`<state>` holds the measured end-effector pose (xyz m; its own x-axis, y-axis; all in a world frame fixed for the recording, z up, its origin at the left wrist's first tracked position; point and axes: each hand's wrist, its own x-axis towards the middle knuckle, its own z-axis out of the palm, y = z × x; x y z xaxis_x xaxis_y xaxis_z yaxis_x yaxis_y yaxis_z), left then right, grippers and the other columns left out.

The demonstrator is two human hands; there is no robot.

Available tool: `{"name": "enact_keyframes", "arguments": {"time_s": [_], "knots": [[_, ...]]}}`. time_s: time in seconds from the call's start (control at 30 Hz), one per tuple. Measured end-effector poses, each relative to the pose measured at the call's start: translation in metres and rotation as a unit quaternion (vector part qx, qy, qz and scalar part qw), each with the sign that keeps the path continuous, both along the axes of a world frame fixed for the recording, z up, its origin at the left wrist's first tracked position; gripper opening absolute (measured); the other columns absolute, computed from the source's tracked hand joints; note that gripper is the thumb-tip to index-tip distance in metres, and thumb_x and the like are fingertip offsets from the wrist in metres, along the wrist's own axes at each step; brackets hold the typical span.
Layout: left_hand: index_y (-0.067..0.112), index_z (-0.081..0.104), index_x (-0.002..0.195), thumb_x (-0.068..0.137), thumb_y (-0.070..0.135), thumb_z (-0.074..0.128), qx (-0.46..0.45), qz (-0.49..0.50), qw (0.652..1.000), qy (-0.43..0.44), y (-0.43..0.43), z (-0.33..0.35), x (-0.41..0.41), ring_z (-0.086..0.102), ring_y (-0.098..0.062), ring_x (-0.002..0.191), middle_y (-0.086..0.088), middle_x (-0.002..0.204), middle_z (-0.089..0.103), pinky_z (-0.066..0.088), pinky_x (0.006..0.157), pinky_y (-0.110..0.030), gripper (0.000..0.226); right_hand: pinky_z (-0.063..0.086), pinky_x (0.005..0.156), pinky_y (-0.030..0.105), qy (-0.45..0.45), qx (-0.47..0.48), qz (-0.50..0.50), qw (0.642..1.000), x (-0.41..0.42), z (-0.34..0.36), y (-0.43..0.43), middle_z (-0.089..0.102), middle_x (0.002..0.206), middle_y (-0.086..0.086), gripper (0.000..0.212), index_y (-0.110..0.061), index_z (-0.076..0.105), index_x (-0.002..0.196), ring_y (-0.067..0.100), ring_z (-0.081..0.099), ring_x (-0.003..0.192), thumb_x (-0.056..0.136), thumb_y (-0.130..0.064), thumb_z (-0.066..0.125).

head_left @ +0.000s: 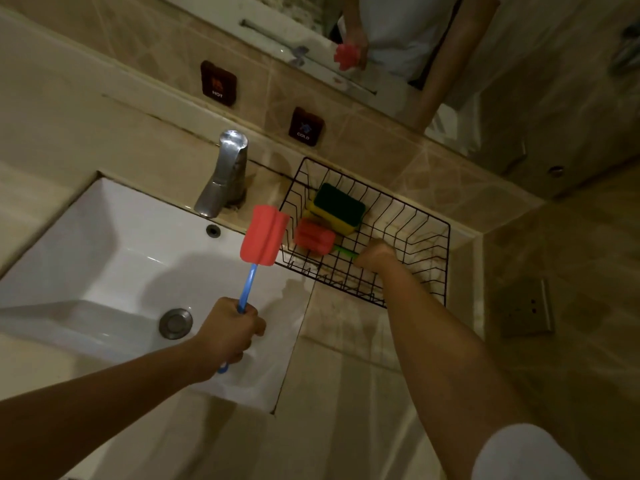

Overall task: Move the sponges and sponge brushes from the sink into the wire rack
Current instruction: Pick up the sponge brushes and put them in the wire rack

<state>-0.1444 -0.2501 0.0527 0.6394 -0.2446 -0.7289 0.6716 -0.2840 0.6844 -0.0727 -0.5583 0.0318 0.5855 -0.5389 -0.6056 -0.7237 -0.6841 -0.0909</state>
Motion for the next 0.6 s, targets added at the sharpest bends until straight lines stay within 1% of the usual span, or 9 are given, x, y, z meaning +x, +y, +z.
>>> {"name": "enact_keyframes", "arguments": {"time_s": [0.07,0.17,0.23,0.27,0.3,0.37,0.47,0.53,0.6], "knots": [[0.007,0.054,0.063,0.083,0.003,0.055,-0.011,-0.01,1.0,-0.003,-0.004,0.004,0.002,0.035,-0.013,0.034,-0.001,0.042,0.041,0.033,0.035,-0.022,0.02,0.052,0.085,0.035,-0.041,-0.002,0.03,0.999,-0.002,0.009,-0.006,0.065,0.122,0.016,0.038,-0.004,0.062,0.118,0.031,0.061,0.112,0.084,-0.019,0.067],[0.008,0.054,0.065,0.086,0.006,0.054,-0.053,-0.012,0.999,-0.005,-0.015,0.01,0.006,0.036,-0.014,0.035,-0.002,0.046,0.042,0.034,0.035,-0.023,0.022,0.051,0.082,0.032,-0.165,0.015,0.016,0.986,-0.008,0.027,-0.009,0.066,0.113,0.014,0.026,-0.002,0.068,0.108,0.026,0.061,0.103,0.085,-0.013,0.069],[0.01,0.053,0.066,0.088,0.011,0.054,-0.081,-0.001,0.997,-0.01,-0.025,0.017,0.012,0.037,-0.014,0.037,-0.001,0.046,0.041,0.037,0.038,-0.025,0.023,0.052,0.073,0.034,-0.223,0.159,-0.052,0.96,-0.015,0.047,-0.002,0.067,0.098,0.013,0.021,0.002,0.07,0.102,0.024,0.062,0.084,0.085,-0.01,0.07],[0.012,0.05,0.065,0.09,0.014,0.053,-0.091,0.006,0.996,-0.007,-0.032,0.02,0.015,0.036,-0.014,0.037,0.001,0.044,0.04,0.038,0.041,-0.027,0.025,0.054,0.067,0.033,-0.213,0.263,-0.078,0.938,-0.021,0.06,0.006,0.069,0.092,0.012,0.019,0.0,0.072,0.099,0.021,0.064,0.075,0.085,-0.012,0.073],[0.013,0.046,0.062,0.091,0.017,0.05,-0.105,0.019,0.994,0.005,-0.039,0.024,0.018,0.035,-0.014,0.037,0.003,0.041,0.038,0.037,0.044,-0.028,0.03,0.056,0.062,0.03,-0.178,0.35,-0.076,0.916,-0.026,0.071,0.018,0.073,0.088,0.01,0.017,-0.006,0.075,0.095,0.018,0.065,0.068,0.083,-0.018,0.075],[0.016,0.039,0.059,0.093,0.017,0.044,-0.144,0.048,0.988,0.035,-0.054,0.03,0.021,0.032,-0.014,0.038,0.005,0.04,0.035,0.034,0.048,-0.03,0.035,0.055,0.056,0.023,-0.106,0.426,0.005,0.898,-0.035,0.089,0.046,0.077,0.086,-0.002,0.019,-0.02,0.078,0.091,0.013,0.068,0.068,0.08,-0.036,0.076],[0.014,0.042,0.067,0.095,0.014,0.04,-0.163,0.032,0.986,0.013,-0.071,0.035,0.019,0.038,-0.018,0.051,-0.003,0.054,0.039,0.041,0.058,-0.034,0.028,0.053,0.065,0.018,-0.127,0.401,0.142,0.896,-0.04,0.098,0.08,0.076,0.088,-0.012,0.012,-0.034,0.076,0.095,0.005,0.068,0.077,0.087,-0.038,0.068],[0.012,0.048,0.074,0.094,0.009,0.039,-0.192,0.023,0.981,-0.002,-0.077,0.038,0.019,0.047,-0.021,0.059,-0.008,0.064,0.046,0.048,0.067,-0.036,0.022,0.053,0.074,0.019,-0.171,0.377,0.155,0.897,-0.039,0.101,0.087,0.076,0.092,-0.005,0.013,-0.027,0.076,0.098,0.005,0.068,0.084,0.089,-0.025,0.067],[0.012,0.054,0.082,0.096,0.011,0.039,-0.224,-0.007,0.974,-0.015,-0.079,0.039,0.022,0.057,-0.024,0.073,-0.011,0.077,0.056,0.052,0.076,-0.037,0.02,0.055,0.074,0.017,-0.199,0.388,0.141,0.889,-0.038,0.105,0.087,0.075,0.088,-0.009,0.012,-0.019,0.075,0.096,0.003,0.069,0.083,0.09,-0.016,0.066]]}}
